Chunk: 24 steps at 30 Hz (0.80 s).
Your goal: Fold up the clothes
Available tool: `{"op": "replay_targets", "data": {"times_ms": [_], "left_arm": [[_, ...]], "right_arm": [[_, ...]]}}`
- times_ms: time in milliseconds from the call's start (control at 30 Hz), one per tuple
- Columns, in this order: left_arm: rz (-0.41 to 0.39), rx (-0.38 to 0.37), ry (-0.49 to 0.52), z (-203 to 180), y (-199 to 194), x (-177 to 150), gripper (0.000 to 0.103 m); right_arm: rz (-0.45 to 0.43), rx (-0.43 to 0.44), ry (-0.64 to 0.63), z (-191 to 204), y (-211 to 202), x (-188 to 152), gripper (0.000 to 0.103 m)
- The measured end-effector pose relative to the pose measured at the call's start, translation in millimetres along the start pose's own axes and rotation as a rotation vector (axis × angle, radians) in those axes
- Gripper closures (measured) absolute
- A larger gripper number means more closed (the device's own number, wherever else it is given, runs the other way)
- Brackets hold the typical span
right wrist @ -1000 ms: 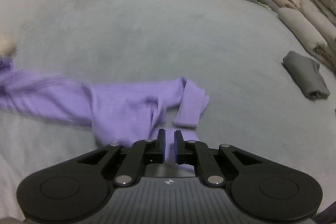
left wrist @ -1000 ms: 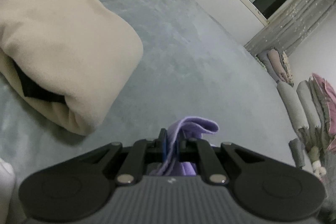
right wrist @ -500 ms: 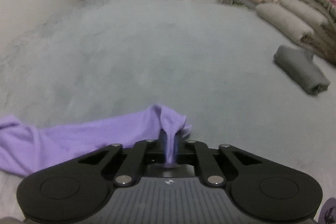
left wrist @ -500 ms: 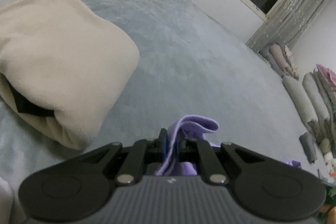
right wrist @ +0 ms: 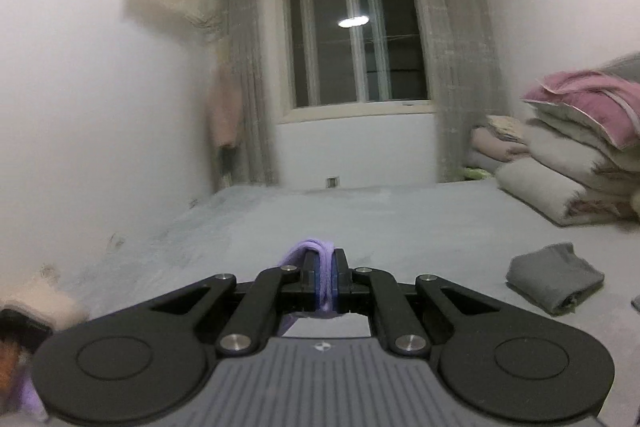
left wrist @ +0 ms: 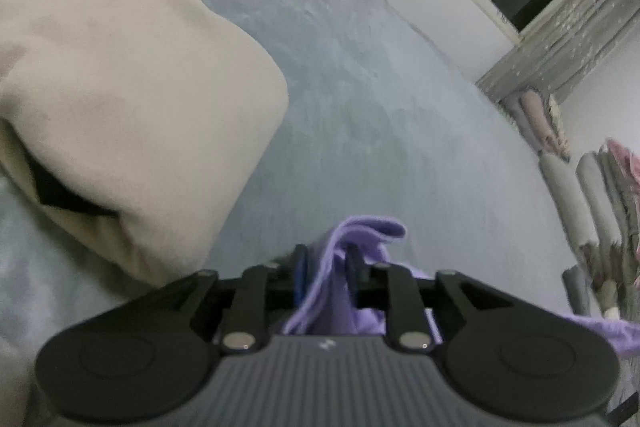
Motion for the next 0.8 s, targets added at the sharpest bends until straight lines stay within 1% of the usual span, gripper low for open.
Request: {"op": "replay_targets", "data": {"times_ms": [33, 67, 100, 233, 333, 367, 467, 500, 533, 567, 633, 667, 700, 733, 767, 800], "left_arm": [[0.007, 0.004, 0.004, 0, -1, -1, 0.078], [0.004, 0.016, 0.019, 1, -5, -3, 0.07], [-0.001, 0.026, 0.035, 1, -10, -5, 0.068], [0.01, 0.04, 0.075, 1, -24, -19, 0.067], [0.021, 0.05, 0.098, 1, -34, -28, 0.068], [0.025, 0.053, 0.106, 0, -38, -31, 0.068], [0.033, 0.072, 0.13, 1, -49, -39, 0.067], [0.037, 0.072, 0.13, 1, -52, -40, 0.067], [0.042, 0.072, 0.129, 0, -55, -41, 0.066], [0.047, 0.072, 0.128, -1, -59, -43, 0.066], [0.044, 0.077, 0.152, -3, -63, -47, 0.067], [0.047, 0.094, 0.171, -2, -63, -50, 0.069], [0.052, 0.112, 0.191, -2, -63, -54, 0.076], [0.064, 0.118, 0.202, -1, -62, -58, 0.094], [0.076, 0.123, 0.212, 1, -60, -62, 0.098], [0.07, 0.113, 0.199, 4, -66, -60, 0.098]], "right_arm": [[0.004, 0.007, 0.002, -3, -5, -2, 0.096], [0.009, 0.013, 0.005, -5, -9, -3, 0.097], [0.013, 0.02, 0.007, -8, -14, -5, 0.096], [0.027, 0.051, 0.019, -17, -32, -10, 0.096], [0.002, 0.119, 0.037, -8, -44, -1, 0.096], [0.006, 0.129, 0.03, -4, -48, -1, 0.096], [0.062, 0.163, -0.009, 7, -51, -9, 0.096], [0.088, 0.171, -0.026, 11, -50, -14, 0.096], [0.134, 0.168, -0.054, 17, -44, -24, 0.096], [0.176, 0.156, -0.086, 23, -37, -34, 0.096], [0.226, 0.077, -0.154, 27, -26, -52, 0.096], [0.236, 0.04, -0.173, 24, -23, -58, 0.096], [0.237, -0.005, -0.21, 21, -20, -62, 0.096], [0.239, -0.045, -0.244, 19, -18, -67, 0.096], [0.244, -0.065, -0.262, 18, -17, -71, 0.096], [0.243, -0.077, -0.27, 17, -14, -73, 0.096]]}}
Point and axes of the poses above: each gripper's, at about its wrist camera, not at the fingertips, and y roughly the way its jaws point, z to its left, x to its top, the point moved 8 cm from there along y, roughly the way its jaws point, and after that the axes turned 5 degrees about y, right-handed, at the moved point
